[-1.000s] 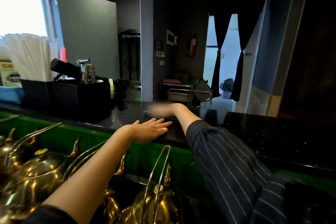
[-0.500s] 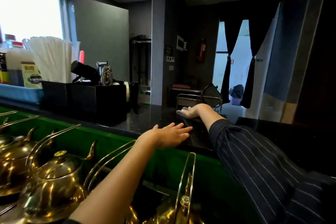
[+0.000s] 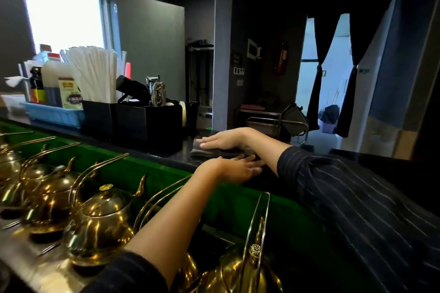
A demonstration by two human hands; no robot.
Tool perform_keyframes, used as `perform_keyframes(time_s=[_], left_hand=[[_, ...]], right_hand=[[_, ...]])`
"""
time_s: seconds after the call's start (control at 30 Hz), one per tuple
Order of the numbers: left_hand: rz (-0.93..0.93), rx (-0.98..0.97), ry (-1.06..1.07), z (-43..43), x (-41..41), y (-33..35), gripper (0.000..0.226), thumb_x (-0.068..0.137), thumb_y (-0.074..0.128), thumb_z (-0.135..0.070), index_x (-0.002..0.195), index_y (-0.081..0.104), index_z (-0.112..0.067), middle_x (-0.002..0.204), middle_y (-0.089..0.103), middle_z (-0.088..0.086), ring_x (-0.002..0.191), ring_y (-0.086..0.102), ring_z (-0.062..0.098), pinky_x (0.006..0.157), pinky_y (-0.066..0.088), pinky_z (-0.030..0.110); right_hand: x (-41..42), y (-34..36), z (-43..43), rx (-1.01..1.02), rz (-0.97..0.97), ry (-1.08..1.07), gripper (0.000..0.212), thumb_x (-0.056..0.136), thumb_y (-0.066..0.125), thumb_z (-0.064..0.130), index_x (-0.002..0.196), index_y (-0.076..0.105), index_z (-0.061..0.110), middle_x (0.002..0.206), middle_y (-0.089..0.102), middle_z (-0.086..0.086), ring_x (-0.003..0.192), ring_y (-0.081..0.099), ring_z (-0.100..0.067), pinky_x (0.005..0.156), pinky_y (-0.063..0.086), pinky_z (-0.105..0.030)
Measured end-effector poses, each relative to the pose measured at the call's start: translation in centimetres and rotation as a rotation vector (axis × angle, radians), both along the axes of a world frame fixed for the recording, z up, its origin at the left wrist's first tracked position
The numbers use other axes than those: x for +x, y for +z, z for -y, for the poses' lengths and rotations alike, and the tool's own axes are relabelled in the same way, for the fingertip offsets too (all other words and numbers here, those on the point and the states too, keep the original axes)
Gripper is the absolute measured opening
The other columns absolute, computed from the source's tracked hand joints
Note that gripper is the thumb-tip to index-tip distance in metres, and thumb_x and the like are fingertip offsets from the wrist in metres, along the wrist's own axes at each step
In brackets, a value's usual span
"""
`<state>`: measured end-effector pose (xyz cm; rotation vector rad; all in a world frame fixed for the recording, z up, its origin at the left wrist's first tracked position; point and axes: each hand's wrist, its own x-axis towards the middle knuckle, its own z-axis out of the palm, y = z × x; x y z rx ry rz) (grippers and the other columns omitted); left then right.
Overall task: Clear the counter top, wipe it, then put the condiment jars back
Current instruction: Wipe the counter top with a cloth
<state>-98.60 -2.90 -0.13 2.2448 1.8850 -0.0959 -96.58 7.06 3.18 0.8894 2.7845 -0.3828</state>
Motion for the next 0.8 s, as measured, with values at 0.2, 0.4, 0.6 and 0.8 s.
perform_keyframes(time_s=[0.2, 0.4, 0.6, 0.8], left_hand=[[0.534, 0.326, 0.111, 0.3, -3.5, 1.9, 0.026, 0.095, 0.054, -0.022, 0.117, 0.067, -0.016, 0.109, 0.070, 0.009, 0.100, 0.064, 0.013, 0.102, 0.047, 0.040], [0.020, 0.152, 0.124, -4.4, -6.0, 0.6, 0.046, 0.102, 0.024, -0.045, 0.147, 0.023, -0.042, 0.160, 0.014, -0.003, 0.148, 0.002, 0.022, 0.117, -0.003, 0.053], [0.025, 0.045, 0.206, -8.5, -4.8, 0.5, 0.050, 0.103, 0.015, -0.045, 0.151, 0.007, -0.037, 0.161, 0.000, -0.002, 0.148, -0.007, 0.025, 0.116, -0.005, 0.051], [-0.023, 0.037, 0.421, -10.4, -8.0, 0.4, 0.051, 0.102, 0.014, -0.047, 0.151, 0.004, -0.035, 0.161, -0.003, 0.002, 0.148, -0.006, 0.028, 0.116, -0.004, 0.052]], right_hand=[[11.2, 4.6, 3.2, 0.203, -0.291, -0.093, 0.047, 0.103, 0.033, 0.040, 0.149, 0.035, 0.026, 0.156, 0.029, 0.005, 0.145, 0.022, -0.013, 0.111, 0.014, -0.021], [23.6, 0.8, 7.0, 0.099, -0.294, -0.244, 0.052, 0.099, 0.027, 0.048, 0.148, 0.035, 0.032, 0.157, 0.023, 0.011, 0.146, 0.014, -0.006, 0.119, 0.007, -0.026], [19.1, -3.4, 8.7, 0.173, -0.377, -0.209, 0.051, 0.103, 0.026, 0.043, 0.152, 0.024, 0.026, 0.160, 0.016, 0.010, 0.148, 0.004, -0.006, 0.119, 0.002, -0.036], [17.2, -5.1, 8.5, 0.215, -0.295, -0.151, 0.055, 0.103, 0.018, 0.048, 0.154, 0.016, 0.027, 0.161, 0.011, 0.010, 0.148, 0.005, -0.006, 0.120, 0.001, -0.038]])
